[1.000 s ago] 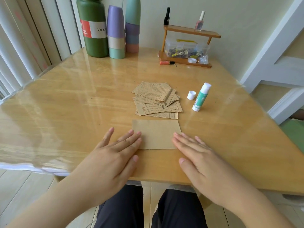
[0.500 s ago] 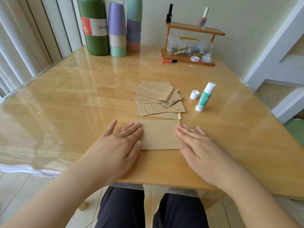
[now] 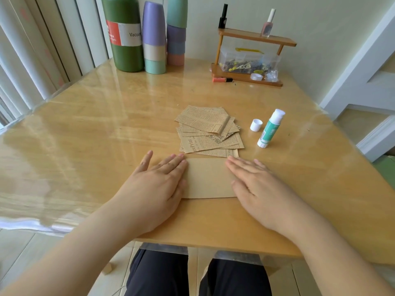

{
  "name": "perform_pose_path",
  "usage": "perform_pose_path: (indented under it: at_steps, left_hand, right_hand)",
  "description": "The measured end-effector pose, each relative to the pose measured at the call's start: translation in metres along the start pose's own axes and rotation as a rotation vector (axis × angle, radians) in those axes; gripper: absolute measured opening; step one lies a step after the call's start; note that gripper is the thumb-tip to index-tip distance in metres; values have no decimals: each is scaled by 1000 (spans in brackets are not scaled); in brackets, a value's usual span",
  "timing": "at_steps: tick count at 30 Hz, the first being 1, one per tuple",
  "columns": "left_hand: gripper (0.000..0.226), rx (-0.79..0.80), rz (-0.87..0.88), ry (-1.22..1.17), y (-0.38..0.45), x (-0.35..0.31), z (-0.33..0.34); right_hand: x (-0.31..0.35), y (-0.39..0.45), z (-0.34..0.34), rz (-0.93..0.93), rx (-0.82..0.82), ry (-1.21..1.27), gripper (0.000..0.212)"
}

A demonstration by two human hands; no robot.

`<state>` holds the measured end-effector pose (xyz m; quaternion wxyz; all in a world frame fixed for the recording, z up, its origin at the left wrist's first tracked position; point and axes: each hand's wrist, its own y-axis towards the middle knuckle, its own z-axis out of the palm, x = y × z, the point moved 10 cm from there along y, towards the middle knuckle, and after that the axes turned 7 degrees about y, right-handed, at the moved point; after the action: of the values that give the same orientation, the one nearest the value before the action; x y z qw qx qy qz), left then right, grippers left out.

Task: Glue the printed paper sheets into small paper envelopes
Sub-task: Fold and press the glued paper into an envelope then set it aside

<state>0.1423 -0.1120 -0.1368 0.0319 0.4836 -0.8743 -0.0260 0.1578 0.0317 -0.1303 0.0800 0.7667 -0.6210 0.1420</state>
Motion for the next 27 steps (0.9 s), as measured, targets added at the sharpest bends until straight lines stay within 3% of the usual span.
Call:
perform_pose_path:
  at_steps: [6,9,16,22,27]
  left_hand:
    - [86,-30,72,-5,8,-25,-7]
    - [95,-12,92,2,7,-25,0]
    - [87,33,15,-11,-3,11,5]
    - [92,-29,-78,-244,3,24,-9]
    - [104,39,-46,-318,13,17,-3]
  right_hand:
    - [26,7,9,-86,9,30,69]
    - [32,5,18,-121,37,48,67]
    - [-11,-11,-1,0,-9,37,59]
    - [-27,-10,-35,141,-323,315,44]
    - [-34,0,-27,267,-314,500,40]
